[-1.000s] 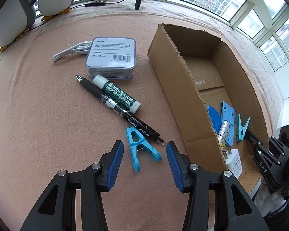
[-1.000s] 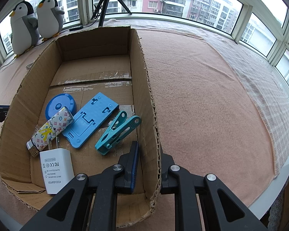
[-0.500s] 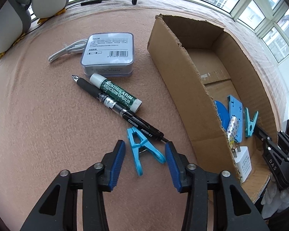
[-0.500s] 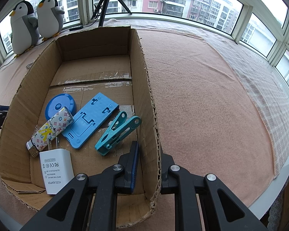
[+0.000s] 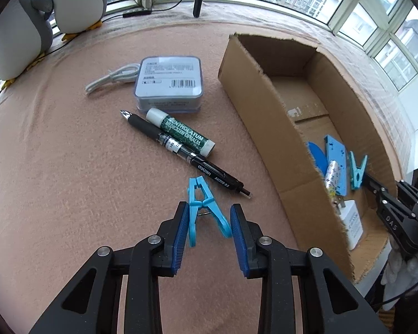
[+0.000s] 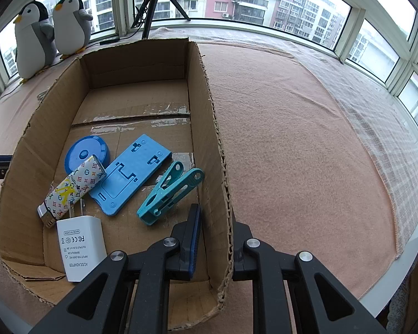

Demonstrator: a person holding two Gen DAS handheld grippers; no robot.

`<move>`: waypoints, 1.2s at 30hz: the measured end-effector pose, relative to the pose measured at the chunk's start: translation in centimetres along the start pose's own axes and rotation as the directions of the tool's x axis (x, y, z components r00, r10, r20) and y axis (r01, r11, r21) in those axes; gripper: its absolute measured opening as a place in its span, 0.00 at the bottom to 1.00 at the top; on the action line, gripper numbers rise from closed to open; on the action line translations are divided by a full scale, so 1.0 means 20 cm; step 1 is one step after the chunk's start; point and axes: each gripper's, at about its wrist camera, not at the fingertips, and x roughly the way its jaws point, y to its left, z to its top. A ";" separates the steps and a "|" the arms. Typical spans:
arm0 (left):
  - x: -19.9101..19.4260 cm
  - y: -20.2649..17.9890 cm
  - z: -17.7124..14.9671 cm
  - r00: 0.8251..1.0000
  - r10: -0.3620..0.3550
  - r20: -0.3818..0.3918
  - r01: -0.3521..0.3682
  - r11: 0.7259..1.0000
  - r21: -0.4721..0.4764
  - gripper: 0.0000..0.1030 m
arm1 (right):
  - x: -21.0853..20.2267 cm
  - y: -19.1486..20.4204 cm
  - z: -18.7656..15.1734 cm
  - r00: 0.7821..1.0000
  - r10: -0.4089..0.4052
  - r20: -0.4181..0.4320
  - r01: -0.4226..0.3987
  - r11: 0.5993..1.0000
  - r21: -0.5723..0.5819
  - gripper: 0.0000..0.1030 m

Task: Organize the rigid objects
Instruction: 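Carry the clothespin into the box and open the left gripper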

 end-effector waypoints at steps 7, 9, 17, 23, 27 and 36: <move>-0.19 -0.06 0.02 0.997 -0.023 0.072 0.021 0.999 0.030 0.32 | 0.00 0.00 0.00 1.000 0.000 0.000 0.000 1.000 0.000 0.15; -0.23 -0.10 0.04 0.995 -0.031 0.090 0.028 0.999 0.045 0.32 | 0.00 0.00 0.00 1.000 0.000 0.000 0.000 1.000 0.000 0.15; -0.32 -0.36 0.09 0.988 -0.060 0.143 0.044 0.993 0.113 0.32 | 0.00 0.00 0.00 1.000 0.000 0.001 0.000 1.000 0.000 0.15; -0.22 -0.52 0.19 0.990 -0.059 0.130 0.044 0.992 0.117 0.32 | 0.00 0.00 0.00 1.000 0.000 0.002 0.000 1.000 -0.004 0.15; -0.14 -0.59 0.24 0.992 -0.031 0.125 0.016 0.993 0.119 0.32 | 0.00 0.00 0.01 1.000 0.001 0.002 -0.001 1.000 -0.004 0.15; 0.04 -0.64 0.27 0.998 -0.016 0.068 0.008 0.993 0.120 0.32 | 0.00 0.00 0.00 1.000 0.001 0.002 -0.001 1.000 -0.004 0.15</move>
